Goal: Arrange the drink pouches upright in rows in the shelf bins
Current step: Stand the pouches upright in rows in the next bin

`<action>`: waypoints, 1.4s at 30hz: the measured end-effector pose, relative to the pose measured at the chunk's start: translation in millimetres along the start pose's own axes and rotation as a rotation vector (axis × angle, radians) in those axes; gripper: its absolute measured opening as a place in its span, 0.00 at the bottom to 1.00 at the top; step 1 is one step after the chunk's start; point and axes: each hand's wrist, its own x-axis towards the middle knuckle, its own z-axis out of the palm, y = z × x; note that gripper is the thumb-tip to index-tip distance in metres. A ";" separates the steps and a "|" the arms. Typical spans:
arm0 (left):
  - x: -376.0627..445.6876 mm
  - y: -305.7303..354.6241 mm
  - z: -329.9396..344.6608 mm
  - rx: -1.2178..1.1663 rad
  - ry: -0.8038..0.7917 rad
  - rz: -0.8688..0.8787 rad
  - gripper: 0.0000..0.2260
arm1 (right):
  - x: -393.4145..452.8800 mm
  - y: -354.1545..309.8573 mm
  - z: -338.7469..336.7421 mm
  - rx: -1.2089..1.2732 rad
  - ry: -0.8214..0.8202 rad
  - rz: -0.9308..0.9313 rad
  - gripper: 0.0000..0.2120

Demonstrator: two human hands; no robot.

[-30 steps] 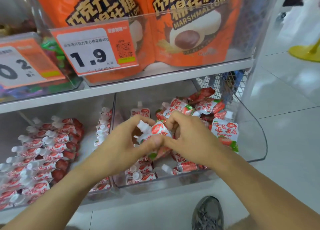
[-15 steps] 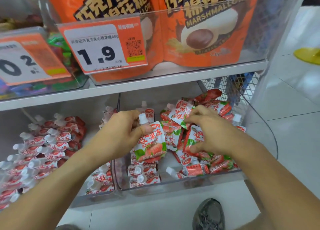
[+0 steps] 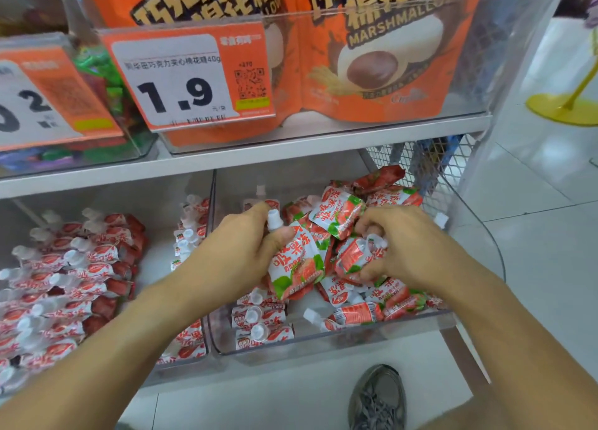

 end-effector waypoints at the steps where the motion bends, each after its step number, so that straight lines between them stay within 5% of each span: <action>1: 1.3 0.0 0.8 0.020 -0.005 0.003 0.16 | -3.5 3.8 -4.1 0.057 0.022 -0.020 0.28; 7: 12.4 2.8 3.4 0.005 -0.052 0.048 0.16 | -12.3 -7.7 -14.1 0.644 -0.096 -0.258 0.22; 11: 18.9 -1.2 0.8 -0.157 -0.172 0.008 0.19 | 1.2 -23.5 7.0 0.583 -0.034 -0.266 0.30; 14: 20.3 -6.4 -5.3 -0.361 -0.264 -0.041 0.21 | 11.1 -24.7 11.0 0.792 -0.093 -0.207 0.39; 17: 16.4 -3.7 -8.8 -0.474 -0.327 -0.106 0.23 | 16.3 -27.2 6.4 0.841 -0.232 -0.281 0.31; 24: 14.0 -4.3 -15.0 -0.675 -0.276 -0.184 0.12 | 26.0 -17.2 10.1 0.809 -0.310 -0.306 0.29; 26: 16.0 -3.4 -19.0 -0.693 -0.267 -0.170 0.10 | 26.1 -16.6 14.3 0.750 -0.308 -0.318 0.22; 28: 26.3 -12.6 -22.3 -0.436 -0.150 -0.070 0.09 | 24.7 -17.7 19.4 0.680 -0.277 -0.305 0.15; 31: 53.2 -29.7 -22.1 0.143 0.005 0.125 0.11 | 22.9 -17.0 20.5 0.617 -0.196 -0.293 0.25; 33: 74.5 -42.7 -16.0 0.330 -0.029 0.181 0.18 | 21.3 -17.3 15.6 0.690 -0.136 -0.270 0.24; 37: 106.8 -55.9 -6.3 0.465 -0.253 0.073 0.26 | 27.0 -15.5 12.4 0.826 0.016 -0.315 0.16; 42: 120.8 -58.1 -7.8 0.495 -0.354 0.008 0.29 | 38.7 -16.4 18.8 0.896 0.153 -0.307 0.19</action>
